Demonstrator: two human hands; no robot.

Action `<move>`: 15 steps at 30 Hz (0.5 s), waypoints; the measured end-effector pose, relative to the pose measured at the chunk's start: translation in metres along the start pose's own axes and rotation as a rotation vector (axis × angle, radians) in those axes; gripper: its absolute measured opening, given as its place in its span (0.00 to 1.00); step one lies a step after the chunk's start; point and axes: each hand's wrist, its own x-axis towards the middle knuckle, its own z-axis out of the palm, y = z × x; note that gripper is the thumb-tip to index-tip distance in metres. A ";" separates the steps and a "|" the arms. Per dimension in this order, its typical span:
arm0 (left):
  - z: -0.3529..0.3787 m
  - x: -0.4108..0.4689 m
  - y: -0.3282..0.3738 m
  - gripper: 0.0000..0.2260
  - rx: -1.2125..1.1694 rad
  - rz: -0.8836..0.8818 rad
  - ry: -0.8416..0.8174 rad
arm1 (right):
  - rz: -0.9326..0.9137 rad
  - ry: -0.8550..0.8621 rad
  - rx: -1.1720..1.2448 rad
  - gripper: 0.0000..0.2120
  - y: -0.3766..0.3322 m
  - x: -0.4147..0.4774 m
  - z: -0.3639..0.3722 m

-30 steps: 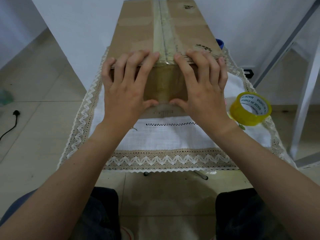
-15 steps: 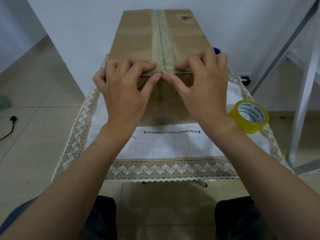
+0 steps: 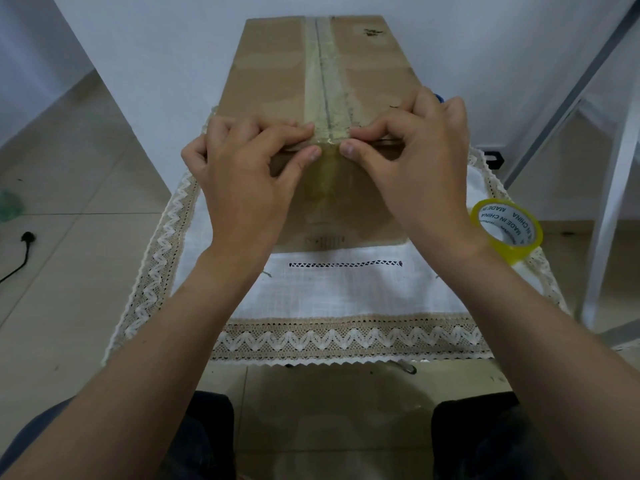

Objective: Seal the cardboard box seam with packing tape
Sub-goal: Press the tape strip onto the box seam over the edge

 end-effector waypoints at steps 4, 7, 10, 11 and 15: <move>-0.001 0.002 0.004 0.16 0.025 -0.031 -0.021 | 0.033 0.022 -0.065 0.19 -0.006 0.002 0.005; -0.001 0.002 0.005 0.20 0.092 -0.030 -0.061 | 0.055 0.019 -0.132 0.25 -0.010 0.005 0.009; 0.004 0.000 0.011 0.19 0.192 -0.039 -0.043 | 0.079 0.011 -0.213 0.29 -0.015 0.006 0.014; 0.007 -0.001 0.015 0.17 0.232 -0.042 -0.022 | 0.089 0.006 -0.236 0.30 -0.016 0.007 0.015; 0.015 0.000 0.020 0.11 0.270 -0.049 0.040 | 0.093 -0.022 -0.244 0.31 -0.015 0.009 0.017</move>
